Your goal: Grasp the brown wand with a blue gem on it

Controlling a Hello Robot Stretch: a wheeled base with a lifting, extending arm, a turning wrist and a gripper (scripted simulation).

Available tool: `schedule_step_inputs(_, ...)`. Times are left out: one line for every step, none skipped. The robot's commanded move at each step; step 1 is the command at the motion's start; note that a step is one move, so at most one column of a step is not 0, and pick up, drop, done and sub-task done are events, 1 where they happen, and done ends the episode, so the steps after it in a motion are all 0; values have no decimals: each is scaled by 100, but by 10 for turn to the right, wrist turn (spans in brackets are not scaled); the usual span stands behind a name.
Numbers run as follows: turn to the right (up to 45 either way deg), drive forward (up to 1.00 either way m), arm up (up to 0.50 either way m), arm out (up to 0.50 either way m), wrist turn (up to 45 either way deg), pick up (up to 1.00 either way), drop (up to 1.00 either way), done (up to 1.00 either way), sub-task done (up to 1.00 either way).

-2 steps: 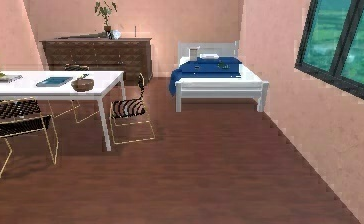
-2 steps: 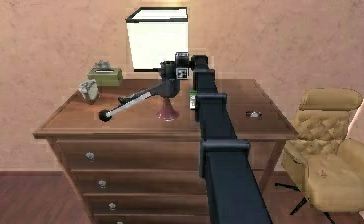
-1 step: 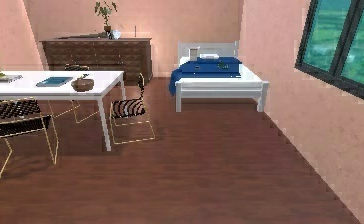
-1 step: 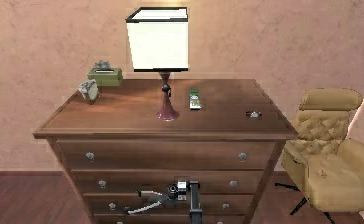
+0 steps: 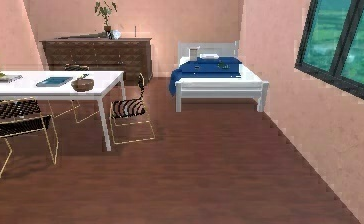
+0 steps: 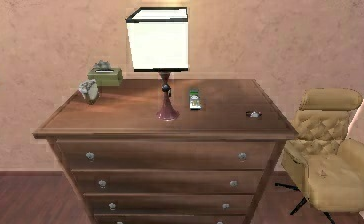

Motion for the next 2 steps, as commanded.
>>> schedule_step_inputs(0, 0, -6, 0, 0, 0, 0, 0, 0)
schedule_step_inputs(0, 0, 0, 0, 0, 100, 0, 0, 0)
